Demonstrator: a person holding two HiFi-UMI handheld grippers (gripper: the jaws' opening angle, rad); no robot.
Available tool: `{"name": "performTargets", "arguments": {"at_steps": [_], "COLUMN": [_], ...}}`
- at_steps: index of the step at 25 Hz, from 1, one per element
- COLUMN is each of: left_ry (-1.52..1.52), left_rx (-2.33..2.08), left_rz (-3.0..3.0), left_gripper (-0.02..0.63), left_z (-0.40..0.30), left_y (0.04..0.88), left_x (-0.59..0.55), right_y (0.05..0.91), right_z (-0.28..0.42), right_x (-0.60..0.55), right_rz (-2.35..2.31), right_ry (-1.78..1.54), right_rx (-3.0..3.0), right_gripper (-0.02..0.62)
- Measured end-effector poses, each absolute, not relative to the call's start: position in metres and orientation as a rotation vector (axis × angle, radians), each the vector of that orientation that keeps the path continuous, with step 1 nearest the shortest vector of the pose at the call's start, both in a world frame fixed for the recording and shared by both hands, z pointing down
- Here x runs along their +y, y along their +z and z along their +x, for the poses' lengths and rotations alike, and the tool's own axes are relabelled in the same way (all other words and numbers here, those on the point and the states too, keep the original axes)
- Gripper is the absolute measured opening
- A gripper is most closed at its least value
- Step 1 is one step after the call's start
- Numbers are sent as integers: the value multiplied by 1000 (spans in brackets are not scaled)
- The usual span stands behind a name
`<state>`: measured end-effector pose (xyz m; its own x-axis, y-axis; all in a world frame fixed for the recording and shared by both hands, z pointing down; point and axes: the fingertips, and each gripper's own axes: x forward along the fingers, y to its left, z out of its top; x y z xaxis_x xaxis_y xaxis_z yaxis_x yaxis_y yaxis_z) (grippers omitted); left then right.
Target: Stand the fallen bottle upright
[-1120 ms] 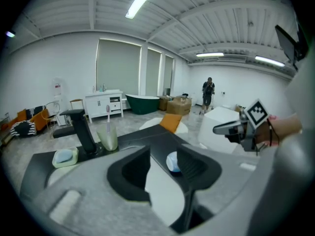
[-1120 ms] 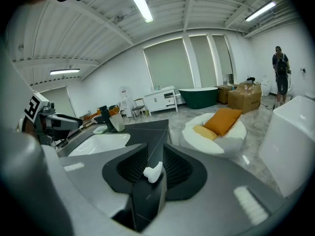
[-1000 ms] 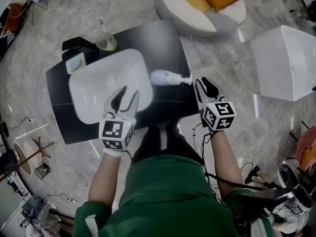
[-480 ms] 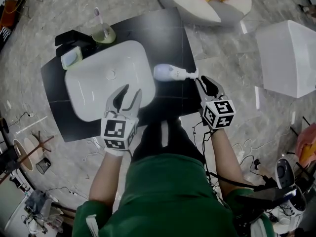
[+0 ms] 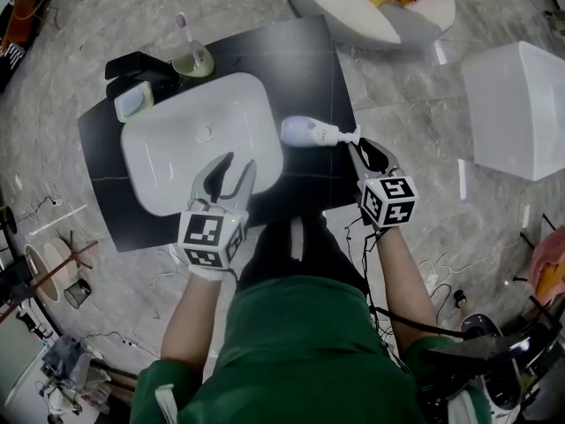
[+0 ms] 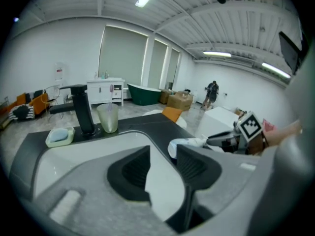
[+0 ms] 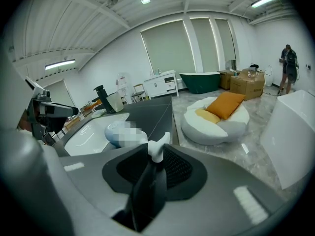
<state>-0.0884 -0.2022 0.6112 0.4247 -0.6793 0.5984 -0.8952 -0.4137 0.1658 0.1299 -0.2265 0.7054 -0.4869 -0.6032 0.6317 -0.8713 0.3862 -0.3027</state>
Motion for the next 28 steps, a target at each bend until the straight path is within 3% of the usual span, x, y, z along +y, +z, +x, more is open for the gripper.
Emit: {"name": "performTargets", "arguments": {"at_steps": [14,28], "left_ry": [544,490], "left_rx": [-1360,-1404], "left_rz": [2190,2178], "left_gripper": [158,143], "left_z": [-94,-104], "left_y": [592,571], "left_x": [-193,-178], "right_y": [698,652], "right_z": [130,132], "right_x": [-226,-235], "right_rz": [1254,1271], "right_ry": [792,511], "right_rx": [-2163,-2157], "right_gripper": [58,48]}}
